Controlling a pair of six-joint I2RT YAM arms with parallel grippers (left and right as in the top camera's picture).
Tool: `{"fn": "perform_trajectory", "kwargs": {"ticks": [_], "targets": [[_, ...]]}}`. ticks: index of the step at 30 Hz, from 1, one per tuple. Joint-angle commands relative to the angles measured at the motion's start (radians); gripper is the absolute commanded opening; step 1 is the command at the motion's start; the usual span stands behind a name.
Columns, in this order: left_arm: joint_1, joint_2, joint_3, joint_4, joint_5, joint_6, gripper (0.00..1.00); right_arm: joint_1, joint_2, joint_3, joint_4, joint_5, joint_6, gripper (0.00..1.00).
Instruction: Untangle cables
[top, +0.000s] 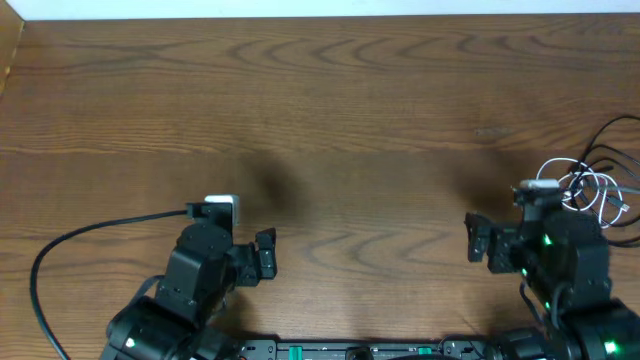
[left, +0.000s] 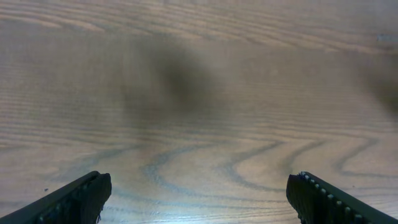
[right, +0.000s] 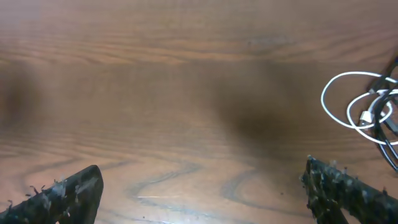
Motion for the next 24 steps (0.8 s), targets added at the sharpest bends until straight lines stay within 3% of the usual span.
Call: {"fn": "perform_trajectory", "kwargs": {"ticks": [1, 24], "targets": [[-0.003, -0.004, -0.002, 0.006, -0.013, 0.012, 0.95, 0.003, -0.025, -0.011, -0.024, 0.011, 0.007, 0.99], [-0.003, -0.004, -0.002, 0.006, -0.013, 0.012, 0.96, 0.005, -0.029, -0.013, -0.111, 0.011, 0.007, 0.99]]}}
